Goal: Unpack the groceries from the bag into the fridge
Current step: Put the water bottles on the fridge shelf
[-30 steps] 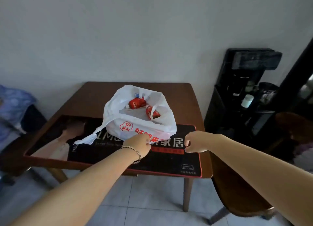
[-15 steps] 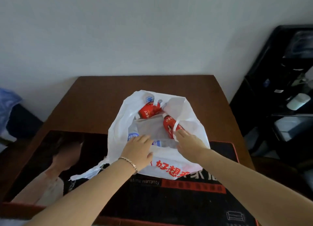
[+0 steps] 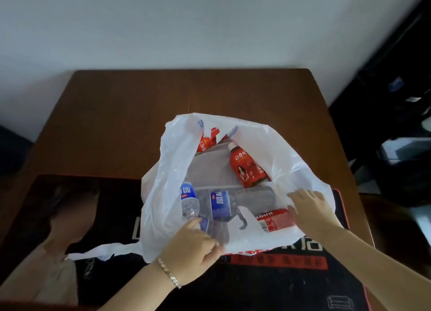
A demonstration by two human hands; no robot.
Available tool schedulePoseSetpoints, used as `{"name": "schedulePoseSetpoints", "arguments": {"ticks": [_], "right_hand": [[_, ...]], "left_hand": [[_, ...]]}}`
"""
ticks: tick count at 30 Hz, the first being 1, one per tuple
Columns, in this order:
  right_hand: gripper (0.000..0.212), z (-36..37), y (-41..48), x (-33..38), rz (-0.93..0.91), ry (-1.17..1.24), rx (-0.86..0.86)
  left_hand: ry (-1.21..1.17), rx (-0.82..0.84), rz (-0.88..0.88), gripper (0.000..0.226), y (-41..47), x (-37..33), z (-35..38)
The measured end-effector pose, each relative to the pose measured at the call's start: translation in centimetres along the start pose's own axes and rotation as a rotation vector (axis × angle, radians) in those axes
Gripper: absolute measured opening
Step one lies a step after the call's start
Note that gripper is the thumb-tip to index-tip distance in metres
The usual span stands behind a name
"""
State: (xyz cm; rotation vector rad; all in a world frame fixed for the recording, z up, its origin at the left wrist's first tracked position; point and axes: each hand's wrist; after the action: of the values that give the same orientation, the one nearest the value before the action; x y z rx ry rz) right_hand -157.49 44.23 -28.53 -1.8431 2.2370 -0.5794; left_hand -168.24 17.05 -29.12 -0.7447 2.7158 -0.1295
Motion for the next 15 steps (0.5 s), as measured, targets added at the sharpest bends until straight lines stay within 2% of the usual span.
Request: {"name": "schedulePoseSetpoints", "arguments": {"ticks": [1, 3, 4, 6, 9, 12, 15], "right_hand": [[0.036, -0.6, 0.4, 1.0, 0.002, 0.095, -0.115], [0.035, -1.8, 2.2, 3.8, -0.117, 0.216, -0.271], [0.034, -2.4, 3.4, 5.5, -0.212, 0.248, -0.243], [0.040, -2.4, 5.9, 9.0, -0.396, 0.231, -0.078], [0.068, -0.7, 9.4, 11.2, -0.516, -0.039, 0.160], [0.086, 0.3, 11.1, 9.3, -0.448, -0.117, 0.253], [0.083, 1.2, 11.2, 8.3, -0.397, -0.081, 0.233]], "left_hand": [[-0.002, -0.029, -0.007, 0.060, -0.1, 0.0, 0.2], [-0.029, -0.078, -0.033, 0.057, -0.4, 0.0, 0.3], [-0.044, -0.084, -0.051, 0.049, -0.5, 0.1, 0.2], [-0.064, -0.093, -0.092, 0.037, -0.8, 0.2, -0.2], [-0.108, -0.097, -0.188, 0.033, -1.3, 1.2, -1.6], [-0.111, -0.122, -0.254, 0.033, -1.5, 2.3, -2.8], [-0.125, -0.098, -0.299, 0.039, -1.5, 2.2, -3.1]]}}
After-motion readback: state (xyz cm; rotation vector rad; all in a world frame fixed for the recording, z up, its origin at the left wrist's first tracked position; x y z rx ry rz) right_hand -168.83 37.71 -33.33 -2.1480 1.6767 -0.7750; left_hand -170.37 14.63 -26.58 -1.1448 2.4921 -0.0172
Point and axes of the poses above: each hand's wrist, its own y-axis towards the middle knuckle, its own z-axis out of the palm, x = y × z, and after that the axes turned 12 degrees about -z, right-handed
